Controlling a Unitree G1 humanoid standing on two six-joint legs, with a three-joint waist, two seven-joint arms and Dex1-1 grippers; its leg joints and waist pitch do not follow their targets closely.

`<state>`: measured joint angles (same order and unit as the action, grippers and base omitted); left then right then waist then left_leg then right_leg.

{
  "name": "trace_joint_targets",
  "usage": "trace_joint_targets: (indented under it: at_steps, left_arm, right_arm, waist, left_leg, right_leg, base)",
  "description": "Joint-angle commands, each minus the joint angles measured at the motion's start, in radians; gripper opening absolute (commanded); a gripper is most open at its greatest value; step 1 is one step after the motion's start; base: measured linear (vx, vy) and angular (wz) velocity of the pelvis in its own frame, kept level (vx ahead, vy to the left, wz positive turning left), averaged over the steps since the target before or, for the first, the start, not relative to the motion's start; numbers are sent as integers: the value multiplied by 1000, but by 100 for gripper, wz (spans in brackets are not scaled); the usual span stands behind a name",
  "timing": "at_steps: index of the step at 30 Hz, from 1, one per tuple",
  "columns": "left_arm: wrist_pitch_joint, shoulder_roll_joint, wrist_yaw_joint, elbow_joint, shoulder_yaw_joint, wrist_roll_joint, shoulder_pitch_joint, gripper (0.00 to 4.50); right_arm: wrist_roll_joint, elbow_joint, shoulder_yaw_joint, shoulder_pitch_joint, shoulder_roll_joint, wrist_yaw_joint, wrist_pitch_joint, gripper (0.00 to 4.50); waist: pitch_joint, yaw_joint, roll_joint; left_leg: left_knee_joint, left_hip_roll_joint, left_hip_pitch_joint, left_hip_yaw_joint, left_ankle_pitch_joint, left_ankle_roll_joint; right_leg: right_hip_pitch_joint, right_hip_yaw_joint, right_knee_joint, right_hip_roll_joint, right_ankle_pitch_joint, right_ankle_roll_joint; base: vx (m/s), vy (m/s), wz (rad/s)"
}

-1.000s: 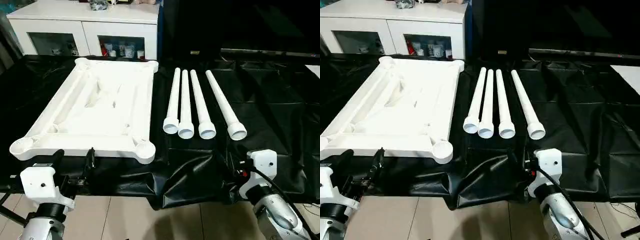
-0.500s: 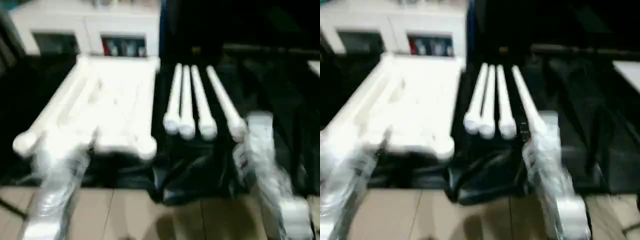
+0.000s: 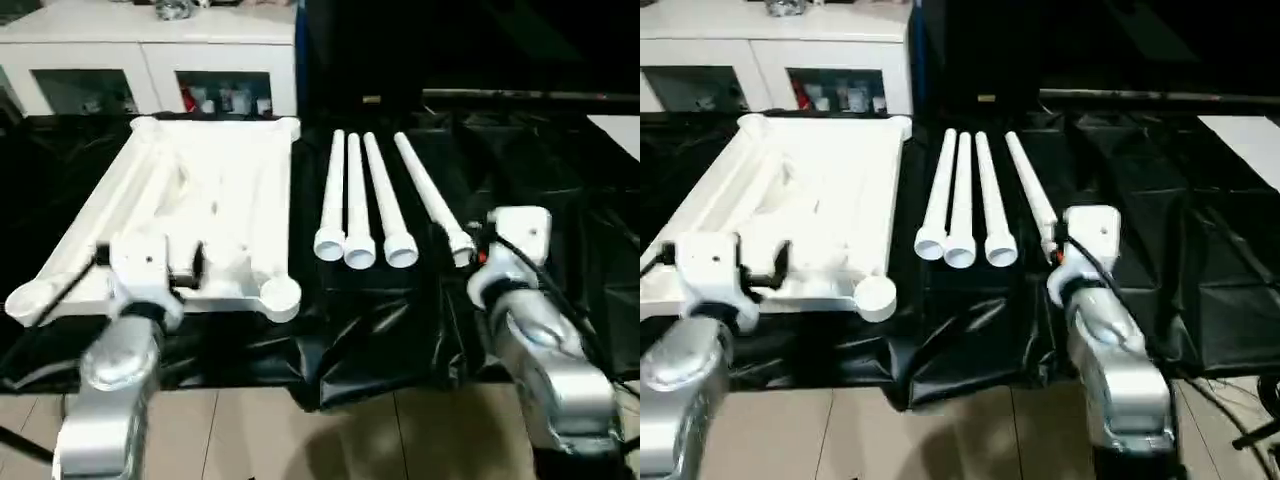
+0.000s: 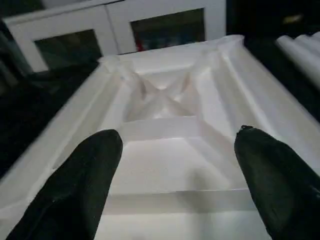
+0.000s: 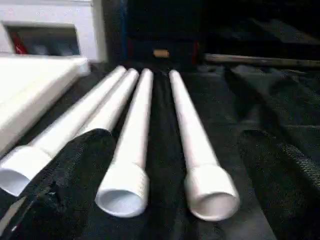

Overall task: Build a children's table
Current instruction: Move to table

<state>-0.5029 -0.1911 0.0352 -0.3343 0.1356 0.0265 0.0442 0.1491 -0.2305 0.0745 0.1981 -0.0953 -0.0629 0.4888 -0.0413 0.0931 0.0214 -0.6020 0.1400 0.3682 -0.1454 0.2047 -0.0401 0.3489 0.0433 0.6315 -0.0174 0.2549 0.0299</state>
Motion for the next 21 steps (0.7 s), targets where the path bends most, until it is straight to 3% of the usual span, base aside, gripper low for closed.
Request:
trace_joint_targets:
  at_steps: [1,2,3,4,5,6,7,8,9,10,11,12,13,14,15,16,17,18,19,20,21]
  left_arm:
    - [6,-2,11,15,4,-3,-13,413]
    - [9,2,6,19,7,-4,-17,413]
    - [27,12,-7,40,-1,1,-13,413]
    - [28,12,-8,41,-1,2,-13,413]
    - [43,16,-16,46,-23,16,-11,413]
    - [43,16,-16,46,-23,16,-11,413]
    - [34,23,-21,24,-41,20,0,413]
    - [42,21,-16,29,-45,18,12,413]
    - [54,18,-9,42,-42,16,18,413]
    - [64,4,-12,52,-51,39,24,413]
    - [48,-1,-21,53,-48,50,29,413]
    - [44,-1,-23,53,-46,52,30,413]
    - [32,-6,-22,47,-39,51,32,413]
    - [36,-17,-10,31,-39,49,31,413]
    - [30,-23,-10,19,-36,51,35,413]
    - [25,-26,-10,14,-33,52,37,413]
    - [37,-29,-7,13,-29,49,45,413]
    - [34,-28,-10,13,-29,50,47,413]
    - [20,-23,-25,14,-25,54,58,413]
    - [-19,-6,-44,2,-11,44,81,413]
    - [-36,-7,-37,1,-9,36,93,413]
  right_arm:
    - [48,3,10,21,13,-20,24,440]
    - [52,2,10,27,12,-18,57,440]
    - [52,24,8,47,-1,-25,86,440]
    - [51,25,7,47,-1,-25,87,440]
    - [48,46,-6,53,-21,-53,73,440]
    - [48,46,-6,53,-21,-53,73,440]
    - [53,42,-12,63,-41,-81,73,440]
    - [54,53,-18,72,-44,-94,64,440]
    - [40,69,-33,76,-43,-103,43,440]
    - [49,89,-24,81,-31,-102,41,440]
    - [68,95,-12,86,-20,-97,51,440]
    - [69,96,-12,86,-18,-96,52,440]
    - [68,97,-22,88,-16,-94,53,440]
    - [70,93,-34,88,-10,-97,57,440]
    - [68,89,-44,90,-6,-97,60,440]
    - [67,86,-47,92,-4,-97,63,440]
    - [65,100,-54,98,3,-100,50,440]
    - [63,107,-54,98,4,-99,47,440]
    - [55,143,-52,102,11,-94,30,440]
    - [60,158,-42,116,11,-102,24,440]
    - [66,162,-40,128,11,-110,22,440]
  waist:
    - [48,25,-16]
    - [48,30,-41]
    - [49,49,-25]
    - [53,62,-32]
    - [50,67,-23]
    - [50,67,-23]
    - [54,72,-2]
    - [68,46,15]
    - [72,6,23]
    - [68,-1,35]
    - [59,15,18]
    - [60,20,14]
    - [60,22,-4]
    - [62,27,-37]
    - [48,38,-48]
    - [40,22,-32]
    - [33,-5,2]
    - [37,-11,23]
    - [47,-11,7]
    - [40,14,18]
    - [41,35,49]
  left_leg:
    - [27,67,20,32,60,128]
    - [-1,60,33,32,54,154]
    - [-47,71,59,60,33,161]
    - [-87,66,83,82,35,145]
    - [-95,64,92,95,35,132]
    - [-95,64,92,95,35,132]
    - [-17,62,50,78,-21,176]
    - [36,69,-45,68,-121,319]
    - [36,72,-93,91,-194,437]
    - [45,93,-81,113,-386,588]
    - [60,125,-13,87,-427,573]
    - [67,131,0,78,-384,537]
    - [77,125,3,70,-200,435]
    - [75,134,4,86,8,260]
    - [46,111,-2,72,246,78]
    - [45,101,-9,71,361,14]
    - [100,167,-25,123,612,-108]
    - [163,215,-3,153,702,-169]
    - [189,211,4,152,740,-183]
    - [193,166,33,83,766,-182]
    - [203,119,48,43,806,-176]
  right_leg:
    - [-57,-112,-103,-213,11,161]
    - [-68,-135,-118,-242,19,160]
    - [-81,-167,-133,-300,40,176]
    - [-85,-188,-137,-313,36,192]
    - [-77,-182,-137,-300,49,215]
    - [-77,-182,-137,-300,49,215]
    - [-52,-120,-121,-206,67,232]
    - [13,-35,-40,-82,31,172]
    - [70,12,40,-29,36,125]
    - [114,39,133,-18,104,-17]
    - [110,43,154,-35,91,-72]
    - [101,43,149,-43,78,-75]
    - [84,27,109,-60,45,-50]
    - [56,-21,41,-109,-1,6]
    - [59,-57,-35,-172,100,122]
    - [59,-37,-46,-149,187,176]
    - [63,8,-29,-90,282,104]
    - [49,26,51,-68,222,20]
    - [45,53,131,-35,119,-52]
    - [47,66,149,-21,62,-29]
    - [26,67,132,-27,59,-11]
  base:
    - [0,0,0]
    - [5,69,-1]
    - [9,61,-1]
    - [5,109,-1]
    - [1,67,1]
    - [-8,166,-1]
    - [-4,244,9]
    - [-2,386,13]
    - [7,287,14]
    - [-26,277,6]
    - [-28,134,3]
    - [-74,232,4]
    - [-100,170,-1]
    - [-147,206,6]
    - [-100,108,5]
    - [-113,65,10]
    - [-119,44,-6]
    - [-119,44,-6]
    - [-112,27,-1]
    - [-104,-25,16]
    - [-104,-25,16]
